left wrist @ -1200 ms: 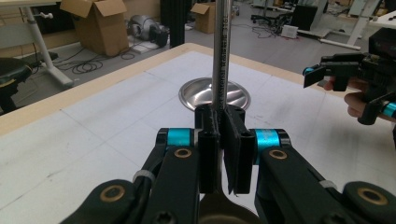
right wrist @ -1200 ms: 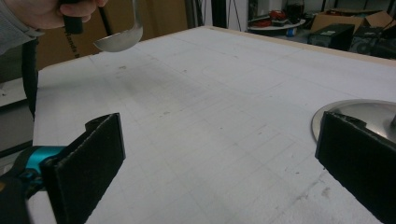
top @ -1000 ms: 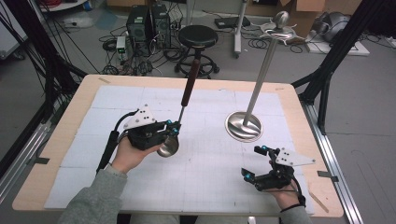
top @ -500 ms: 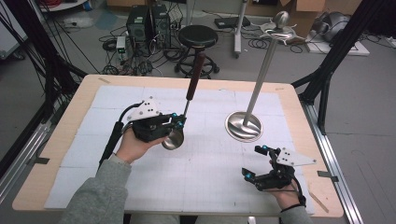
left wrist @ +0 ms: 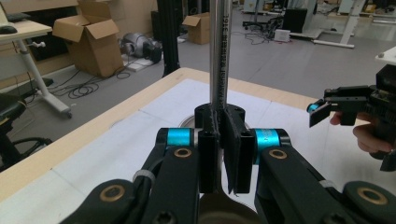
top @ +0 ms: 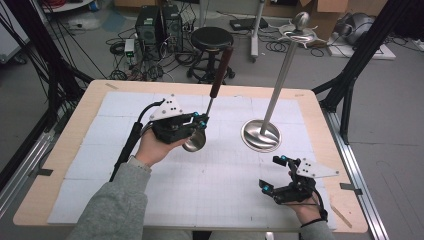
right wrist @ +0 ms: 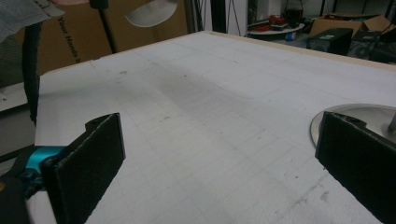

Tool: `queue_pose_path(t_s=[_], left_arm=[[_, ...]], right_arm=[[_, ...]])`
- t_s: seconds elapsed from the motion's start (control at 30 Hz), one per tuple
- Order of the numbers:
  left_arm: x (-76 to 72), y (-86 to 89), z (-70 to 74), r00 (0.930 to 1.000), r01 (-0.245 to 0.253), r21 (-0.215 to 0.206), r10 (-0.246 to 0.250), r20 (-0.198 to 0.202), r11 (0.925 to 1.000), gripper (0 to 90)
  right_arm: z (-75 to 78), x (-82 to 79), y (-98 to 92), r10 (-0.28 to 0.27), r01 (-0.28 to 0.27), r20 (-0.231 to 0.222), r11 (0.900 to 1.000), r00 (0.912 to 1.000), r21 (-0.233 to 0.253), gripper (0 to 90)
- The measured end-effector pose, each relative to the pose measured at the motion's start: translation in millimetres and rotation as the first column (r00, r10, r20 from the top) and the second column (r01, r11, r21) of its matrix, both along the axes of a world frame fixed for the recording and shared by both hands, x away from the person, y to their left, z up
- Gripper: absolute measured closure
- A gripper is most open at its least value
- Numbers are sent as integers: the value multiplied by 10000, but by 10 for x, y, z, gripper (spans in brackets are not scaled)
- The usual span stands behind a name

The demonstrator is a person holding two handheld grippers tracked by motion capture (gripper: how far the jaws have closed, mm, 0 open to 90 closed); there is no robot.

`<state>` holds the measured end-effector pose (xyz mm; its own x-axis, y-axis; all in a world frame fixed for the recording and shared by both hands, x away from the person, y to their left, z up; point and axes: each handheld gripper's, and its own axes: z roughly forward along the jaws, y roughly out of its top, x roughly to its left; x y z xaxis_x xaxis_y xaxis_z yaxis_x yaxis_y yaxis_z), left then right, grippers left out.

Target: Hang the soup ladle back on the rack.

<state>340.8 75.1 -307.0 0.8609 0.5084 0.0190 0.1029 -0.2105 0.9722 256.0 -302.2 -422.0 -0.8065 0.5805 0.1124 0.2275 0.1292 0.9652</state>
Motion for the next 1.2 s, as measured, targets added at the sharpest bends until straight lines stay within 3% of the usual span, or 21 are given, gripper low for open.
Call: queue_pose_path(t_s=[0.23,0.43,1.0,1.2], left_arm=[[61,-85,74,9998,-193,66,192,35,9998,844],[112,-187,94,9997,-263,356,263,-14,9990,844],[215,-491,202,9999,-62,687,70,-111,9976,843],[248,-602,234,9997,-42,848,62,-236,9964,844]], right_arm=[[-4,7,-3,49,-49,6,10000,10000,17,5],[-1,9,-10,9,-9,51,10000,10000,38,5],[9,9,-8,36,-37,93,10000,9999,17,5],[4,19,-32,131,-133,85,9997,9999,228,5]])
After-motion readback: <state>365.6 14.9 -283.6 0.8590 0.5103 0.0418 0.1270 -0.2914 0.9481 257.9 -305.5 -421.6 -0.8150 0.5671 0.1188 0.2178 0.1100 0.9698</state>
